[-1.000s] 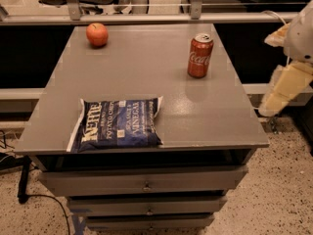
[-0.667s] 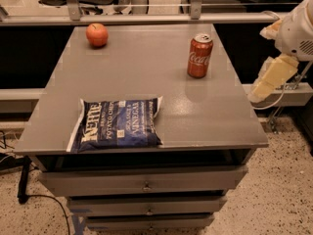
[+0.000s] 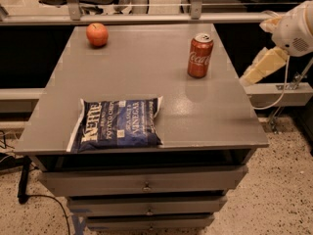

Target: Pick coke can

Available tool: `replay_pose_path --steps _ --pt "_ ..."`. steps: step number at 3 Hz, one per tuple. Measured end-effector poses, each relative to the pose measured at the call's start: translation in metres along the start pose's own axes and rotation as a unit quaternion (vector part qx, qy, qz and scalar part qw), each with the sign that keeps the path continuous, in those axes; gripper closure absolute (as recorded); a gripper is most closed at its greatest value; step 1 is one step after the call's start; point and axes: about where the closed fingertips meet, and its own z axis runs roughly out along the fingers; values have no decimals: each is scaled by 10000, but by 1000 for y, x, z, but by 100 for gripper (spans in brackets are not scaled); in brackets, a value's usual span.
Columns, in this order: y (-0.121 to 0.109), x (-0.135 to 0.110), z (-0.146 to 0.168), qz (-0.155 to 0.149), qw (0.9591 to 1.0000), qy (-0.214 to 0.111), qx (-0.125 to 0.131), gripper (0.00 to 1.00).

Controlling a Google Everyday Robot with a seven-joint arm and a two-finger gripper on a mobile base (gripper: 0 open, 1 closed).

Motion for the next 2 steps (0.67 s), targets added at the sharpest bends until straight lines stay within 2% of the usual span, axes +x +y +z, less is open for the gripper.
replay_pose_path --steps 1,2 --pt "-17 -2 18 265 9978 -603 -45 0" --pt "-23 -16 46 620 9887 -1336 -292 0"
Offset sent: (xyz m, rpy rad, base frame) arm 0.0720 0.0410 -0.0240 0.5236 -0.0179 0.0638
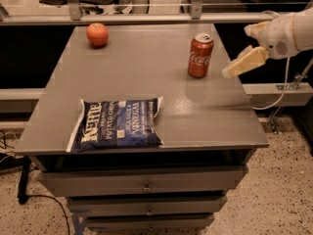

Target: Pick coke can

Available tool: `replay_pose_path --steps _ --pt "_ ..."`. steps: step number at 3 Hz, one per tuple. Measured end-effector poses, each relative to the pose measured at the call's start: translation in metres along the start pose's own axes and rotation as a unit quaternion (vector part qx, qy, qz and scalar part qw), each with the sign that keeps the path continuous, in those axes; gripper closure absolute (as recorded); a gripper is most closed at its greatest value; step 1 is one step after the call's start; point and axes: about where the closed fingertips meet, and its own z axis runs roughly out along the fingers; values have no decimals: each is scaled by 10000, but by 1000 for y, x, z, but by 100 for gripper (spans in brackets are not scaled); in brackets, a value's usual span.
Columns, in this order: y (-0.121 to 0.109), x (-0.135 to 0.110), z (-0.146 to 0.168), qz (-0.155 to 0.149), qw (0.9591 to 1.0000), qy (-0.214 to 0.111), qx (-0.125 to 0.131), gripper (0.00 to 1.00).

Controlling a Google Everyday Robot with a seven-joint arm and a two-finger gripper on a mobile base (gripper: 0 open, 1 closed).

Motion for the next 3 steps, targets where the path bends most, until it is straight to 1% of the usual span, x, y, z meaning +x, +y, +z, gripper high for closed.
replay_pose_path --steps 1,2,3 --pt "4 -15 39 227 9975 -585 -326 0" --pt "11 -29 78 385 9922 -1013 -614 0" --pt "14 -35 104 491 9873 -1304 -757 18"
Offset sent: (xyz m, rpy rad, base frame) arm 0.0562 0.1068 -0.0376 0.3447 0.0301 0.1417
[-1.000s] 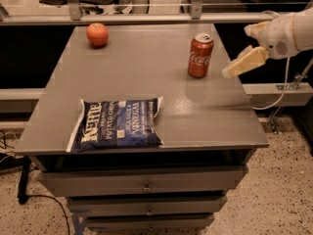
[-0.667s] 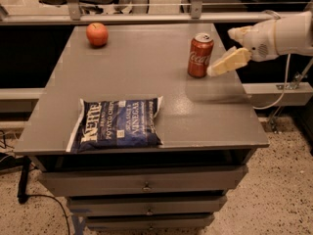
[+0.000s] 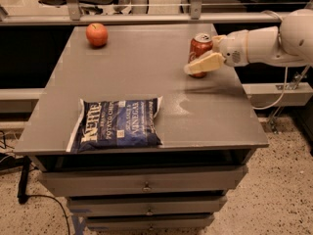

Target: Pick coke can

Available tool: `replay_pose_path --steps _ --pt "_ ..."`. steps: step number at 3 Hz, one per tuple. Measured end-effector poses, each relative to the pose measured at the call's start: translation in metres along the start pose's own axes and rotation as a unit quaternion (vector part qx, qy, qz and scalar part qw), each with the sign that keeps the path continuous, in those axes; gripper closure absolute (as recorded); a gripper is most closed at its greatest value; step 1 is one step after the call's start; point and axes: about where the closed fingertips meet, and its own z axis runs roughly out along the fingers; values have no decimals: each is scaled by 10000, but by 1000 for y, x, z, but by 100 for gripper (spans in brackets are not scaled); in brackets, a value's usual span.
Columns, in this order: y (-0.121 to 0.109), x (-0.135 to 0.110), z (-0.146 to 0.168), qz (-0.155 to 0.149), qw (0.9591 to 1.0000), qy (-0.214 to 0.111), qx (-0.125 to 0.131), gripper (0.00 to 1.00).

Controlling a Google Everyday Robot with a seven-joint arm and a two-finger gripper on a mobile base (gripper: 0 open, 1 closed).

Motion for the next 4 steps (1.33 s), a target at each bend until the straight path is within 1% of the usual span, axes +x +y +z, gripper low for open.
replay_pose_path --steps 1,2,3,4 --pt "-5 0 6 23 9998 -214 -6 41" --pt "-5 -15 -3 -92 9988 -471 17 64" --pt "-3 -48 -23 -101 9971 -755 2 87" --pt "-3 -49 -21 -105 9970 -766 -18 100"
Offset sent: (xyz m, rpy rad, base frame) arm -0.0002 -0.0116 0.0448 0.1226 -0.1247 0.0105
